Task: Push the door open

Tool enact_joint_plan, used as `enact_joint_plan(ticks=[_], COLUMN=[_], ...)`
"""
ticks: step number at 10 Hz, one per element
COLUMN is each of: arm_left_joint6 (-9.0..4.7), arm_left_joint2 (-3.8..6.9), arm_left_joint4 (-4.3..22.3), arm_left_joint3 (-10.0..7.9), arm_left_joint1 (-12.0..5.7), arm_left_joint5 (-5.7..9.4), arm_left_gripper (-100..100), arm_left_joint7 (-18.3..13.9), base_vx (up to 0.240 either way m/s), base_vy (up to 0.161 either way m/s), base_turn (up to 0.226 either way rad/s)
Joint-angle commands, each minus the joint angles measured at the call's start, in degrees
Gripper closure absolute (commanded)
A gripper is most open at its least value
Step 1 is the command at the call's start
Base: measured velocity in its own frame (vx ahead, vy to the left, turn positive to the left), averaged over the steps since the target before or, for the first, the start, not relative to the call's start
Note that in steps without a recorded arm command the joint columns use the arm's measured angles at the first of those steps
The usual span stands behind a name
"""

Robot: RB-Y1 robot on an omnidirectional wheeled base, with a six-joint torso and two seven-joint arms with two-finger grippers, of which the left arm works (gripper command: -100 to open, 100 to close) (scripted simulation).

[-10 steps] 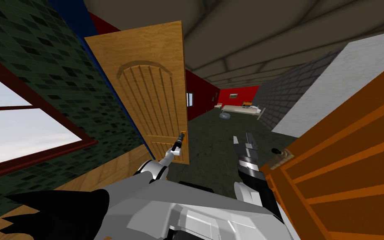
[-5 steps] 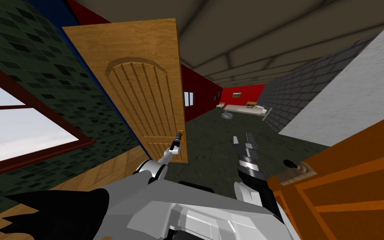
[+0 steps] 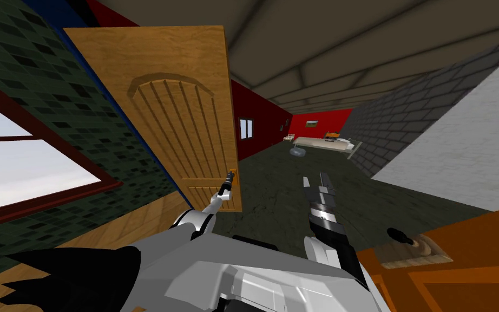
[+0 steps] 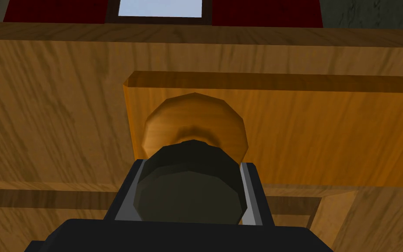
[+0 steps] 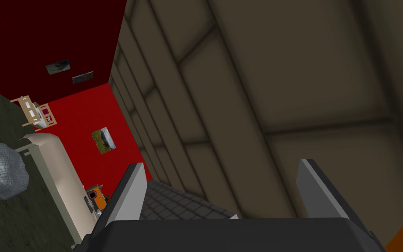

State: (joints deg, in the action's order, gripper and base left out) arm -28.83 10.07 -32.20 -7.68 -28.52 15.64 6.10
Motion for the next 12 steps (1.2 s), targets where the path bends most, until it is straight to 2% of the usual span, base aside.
enact_joint_plan(ticks=[1,3,4,11,12], arm_left_joint6=[-0.86,-0.55,-0.68,-1.12,-1.12], arm_left_joint2=[0.39,0.49,1.01,2.89,2.89], arm_left_joint4=[1.3,0.9,0.9,1.6,1.6], arm_left_joint3=[-0.55,-0.75,-1.59,-5.23,-5.23], arm_left_joint1=[-0.81,-0.22,-0.17,0.27,0.27], arm_left_joint5=[0.18,0.23,0.61,2.27,2.27], arm_left_gripper=[100,100,100,100,100], arm_left_joint7=[0.0,0.1,0.4,1.9,1.9], base_vx=[0.170,0.123,0.142,0.200,0.128], base_vy=[-0.111,-0.061,-0.027,-0.084,-0.060], base_turn=[0.067,0.044,0.046,0.058,0.035])
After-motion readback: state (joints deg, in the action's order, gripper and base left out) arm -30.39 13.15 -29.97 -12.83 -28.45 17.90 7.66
